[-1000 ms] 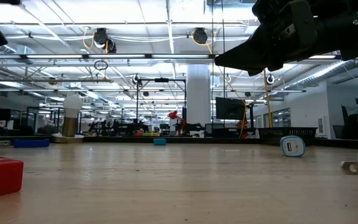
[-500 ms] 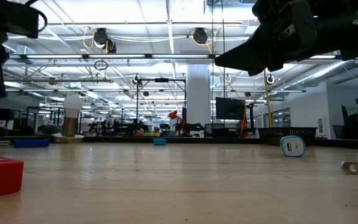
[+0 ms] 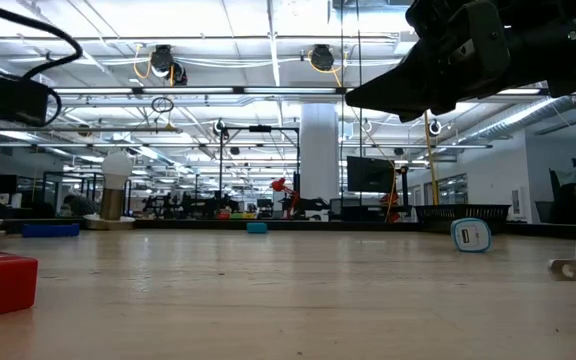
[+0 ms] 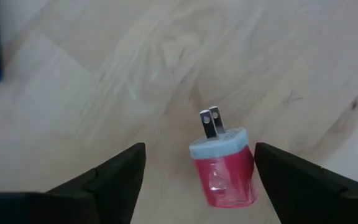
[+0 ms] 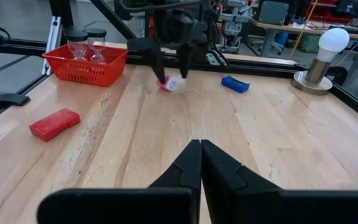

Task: Pick & Place Office items
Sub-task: Put the pink charger adapter into the black bin

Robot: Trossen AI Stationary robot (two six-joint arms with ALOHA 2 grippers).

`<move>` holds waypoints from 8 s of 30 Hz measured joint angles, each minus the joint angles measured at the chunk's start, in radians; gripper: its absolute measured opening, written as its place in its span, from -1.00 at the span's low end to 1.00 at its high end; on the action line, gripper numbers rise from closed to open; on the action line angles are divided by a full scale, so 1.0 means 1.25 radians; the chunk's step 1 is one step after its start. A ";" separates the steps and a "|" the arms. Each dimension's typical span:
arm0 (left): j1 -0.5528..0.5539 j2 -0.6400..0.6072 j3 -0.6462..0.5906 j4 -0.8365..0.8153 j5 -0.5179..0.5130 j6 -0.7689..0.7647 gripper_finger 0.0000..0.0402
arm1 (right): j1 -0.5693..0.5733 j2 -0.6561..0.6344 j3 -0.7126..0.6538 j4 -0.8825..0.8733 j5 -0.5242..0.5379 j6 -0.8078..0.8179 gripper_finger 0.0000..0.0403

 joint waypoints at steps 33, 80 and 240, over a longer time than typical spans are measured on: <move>0.049 -0.001 -0.056 0.610 -0.371 0.580 -0.36 | -0.002 0.000 0.000 0.007 0.001 0.035 -1.00; 0.489 0.325 -0.101 1.351 0.504 0.997 -0.36 | -0.052 0.351 0.622 -0.596 -0.170 -0.422 0.10; 0.418 0.220 -0.200 1.351 0.212 1.051 -0.39 | -1.003 0.035 0.332 -1.162 -0.150 0.199 -0.32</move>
